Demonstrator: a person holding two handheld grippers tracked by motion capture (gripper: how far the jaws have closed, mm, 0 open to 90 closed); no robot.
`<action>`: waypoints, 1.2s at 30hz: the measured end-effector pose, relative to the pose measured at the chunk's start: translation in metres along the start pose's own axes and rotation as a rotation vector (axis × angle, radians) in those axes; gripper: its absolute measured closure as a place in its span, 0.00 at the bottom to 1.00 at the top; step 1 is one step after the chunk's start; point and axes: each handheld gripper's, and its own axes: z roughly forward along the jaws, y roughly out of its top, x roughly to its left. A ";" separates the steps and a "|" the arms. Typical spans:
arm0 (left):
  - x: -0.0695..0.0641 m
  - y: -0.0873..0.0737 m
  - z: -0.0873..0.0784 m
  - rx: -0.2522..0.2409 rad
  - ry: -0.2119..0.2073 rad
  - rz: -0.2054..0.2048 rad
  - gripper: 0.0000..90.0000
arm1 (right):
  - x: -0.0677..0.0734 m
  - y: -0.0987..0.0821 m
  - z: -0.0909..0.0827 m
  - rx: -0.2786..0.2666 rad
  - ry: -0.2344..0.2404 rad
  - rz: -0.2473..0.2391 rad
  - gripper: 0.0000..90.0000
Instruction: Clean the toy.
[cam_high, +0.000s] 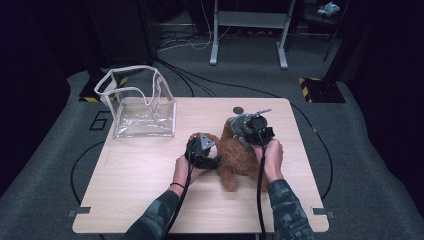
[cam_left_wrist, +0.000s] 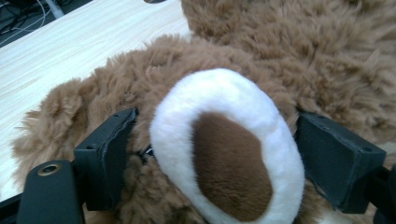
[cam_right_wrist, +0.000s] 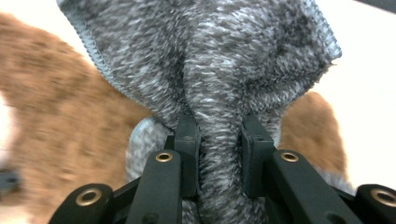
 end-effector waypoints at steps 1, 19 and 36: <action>0.000 0.000 0.001 0.001 0.002 -0.004 0.18 | -0.005 -0.002 0.001 0.007 -0.010 0.013 0.81; 0.002 -0.002 0.006 0.018 -0.011 -0.014 0.18 | -0.003 0.004 -0.017 -0.053 0.069 0.016 0.80; 0.002 -0.004 0.006 0.008 -0.004 -0.002 0.18 | -0.056 -0.018 -0.010 0.030 -0.088 0.118 0.80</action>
